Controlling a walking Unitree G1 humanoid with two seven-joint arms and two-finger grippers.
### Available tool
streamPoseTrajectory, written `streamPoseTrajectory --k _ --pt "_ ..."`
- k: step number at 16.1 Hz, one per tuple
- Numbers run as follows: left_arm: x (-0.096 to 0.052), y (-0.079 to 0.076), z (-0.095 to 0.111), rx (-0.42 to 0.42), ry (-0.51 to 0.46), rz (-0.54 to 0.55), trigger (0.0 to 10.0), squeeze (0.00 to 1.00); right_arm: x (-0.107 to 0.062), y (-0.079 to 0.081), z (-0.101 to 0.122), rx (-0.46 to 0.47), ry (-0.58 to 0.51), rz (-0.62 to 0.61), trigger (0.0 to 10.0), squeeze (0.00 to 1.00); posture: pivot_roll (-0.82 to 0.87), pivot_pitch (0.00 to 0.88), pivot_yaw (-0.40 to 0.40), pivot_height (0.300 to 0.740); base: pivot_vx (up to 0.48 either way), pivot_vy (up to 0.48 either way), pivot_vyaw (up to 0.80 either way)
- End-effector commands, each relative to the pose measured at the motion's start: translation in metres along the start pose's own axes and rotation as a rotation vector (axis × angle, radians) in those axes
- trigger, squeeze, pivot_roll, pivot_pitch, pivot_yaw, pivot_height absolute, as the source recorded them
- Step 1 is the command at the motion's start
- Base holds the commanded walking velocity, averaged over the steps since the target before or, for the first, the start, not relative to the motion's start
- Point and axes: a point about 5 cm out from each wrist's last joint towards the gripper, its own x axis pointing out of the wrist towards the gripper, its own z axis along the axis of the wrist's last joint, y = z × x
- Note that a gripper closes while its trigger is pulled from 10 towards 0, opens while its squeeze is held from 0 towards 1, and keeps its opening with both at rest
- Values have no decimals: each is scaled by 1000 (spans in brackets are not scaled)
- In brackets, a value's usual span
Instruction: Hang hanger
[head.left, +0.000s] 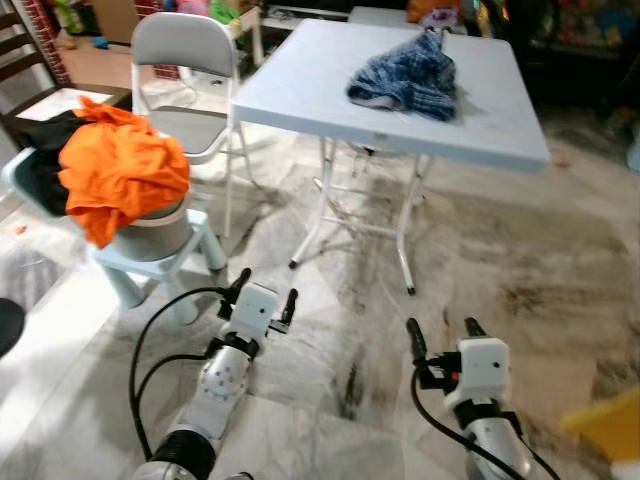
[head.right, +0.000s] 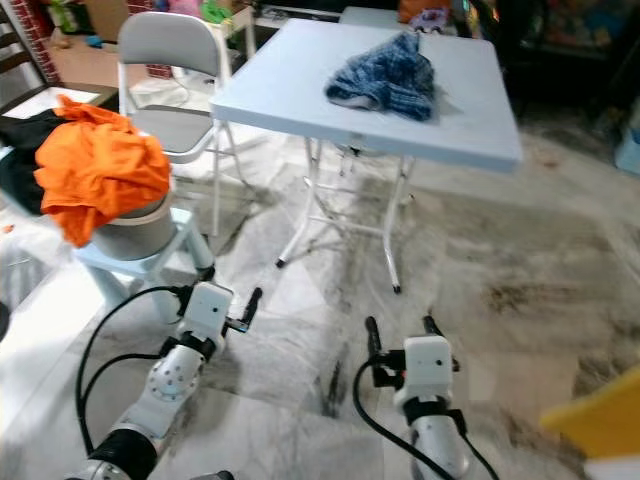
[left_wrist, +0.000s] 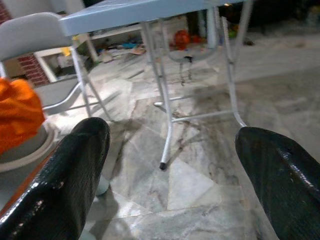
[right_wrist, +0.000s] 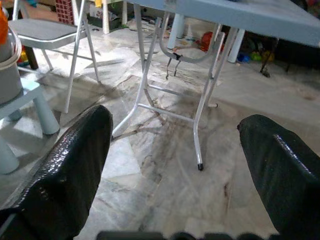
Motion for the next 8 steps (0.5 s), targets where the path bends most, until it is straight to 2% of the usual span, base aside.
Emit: streamPoseTrajectory --k 1,6,8 --pt "-1 6 -1 14 5 8 10000 0 4 4 7 -1 -31 20 10000 0 11 78 -87 740 277 0 763" --pt "2 6 1 13 4 5 10000 0 5 5 8 5 -35 28 10000 0 11 74 -79 740 279 0 743" --pt "3 5 2 14 2 -2 10000 0 5 4 8 8 -35 16 10000 0 6 72 -74 740 277 0 541"
